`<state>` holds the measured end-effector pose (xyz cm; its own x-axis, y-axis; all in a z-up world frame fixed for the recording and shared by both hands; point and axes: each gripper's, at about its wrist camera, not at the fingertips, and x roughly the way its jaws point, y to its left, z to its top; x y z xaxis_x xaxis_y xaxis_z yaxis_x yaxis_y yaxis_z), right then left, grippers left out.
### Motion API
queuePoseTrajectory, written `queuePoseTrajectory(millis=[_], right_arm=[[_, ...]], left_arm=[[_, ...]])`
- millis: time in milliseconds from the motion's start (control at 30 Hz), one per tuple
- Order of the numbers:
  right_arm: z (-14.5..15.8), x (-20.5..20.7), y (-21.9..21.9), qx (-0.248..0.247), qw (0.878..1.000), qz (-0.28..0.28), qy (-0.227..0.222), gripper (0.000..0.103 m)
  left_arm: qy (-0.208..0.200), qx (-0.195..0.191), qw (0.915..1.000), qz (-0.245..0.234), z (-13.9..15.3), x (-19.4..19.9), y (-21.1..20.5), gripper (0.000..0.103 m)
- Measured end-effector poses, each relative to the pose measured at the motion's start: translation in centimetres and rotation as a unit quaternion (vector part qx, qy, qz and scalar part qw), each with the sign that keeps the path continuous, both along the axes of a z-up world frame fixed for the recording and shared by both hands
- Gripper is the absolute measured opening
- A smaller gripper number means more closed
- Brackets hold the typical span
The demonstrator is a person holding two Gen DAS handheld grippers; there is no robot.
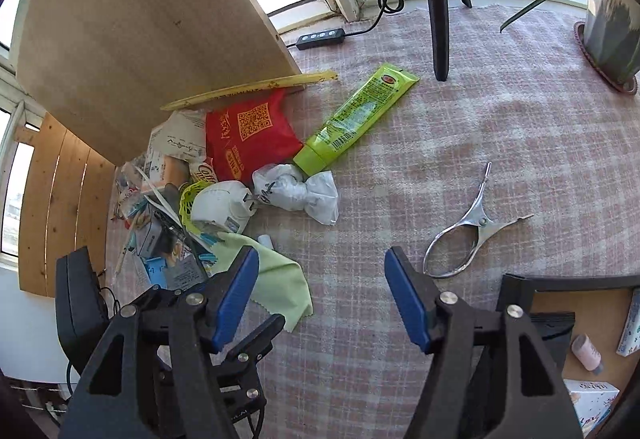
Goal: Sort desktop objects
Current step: 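Grasp the white plastic bag with the right tool while the left tool grasps the green cloth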
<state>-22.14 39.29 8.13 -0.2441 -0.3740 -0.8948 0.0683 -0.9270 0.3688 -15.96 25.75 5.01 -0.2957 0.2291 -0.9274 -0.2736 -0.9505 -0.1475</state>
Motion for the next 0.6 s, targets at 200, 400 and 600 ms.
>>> queuePoseTrajectory(millis=[200,400,600], right_arm=[[-3.1,-4.1,-2.7,-0.007,1.000,0.003,-0.025,0.065],[-5.0,-6.1,-5.3,0.009,0.999,0.029,-0.035,0.065],[-6.4,-7.1,-7.1,0.046,0.998,0.041,-0.034,0.065]], left_arm=[[-0.003,0.032,0.9993,0.021,-0.4,-0.5,-1.6,0.065],[-0.007,0.039,0.9990,0.022,-0.7,-0.8,-2.4,0.065],[-0.013,0.056,0.9979,0.032,-1.4,-1.1,-2.6,0.065]])
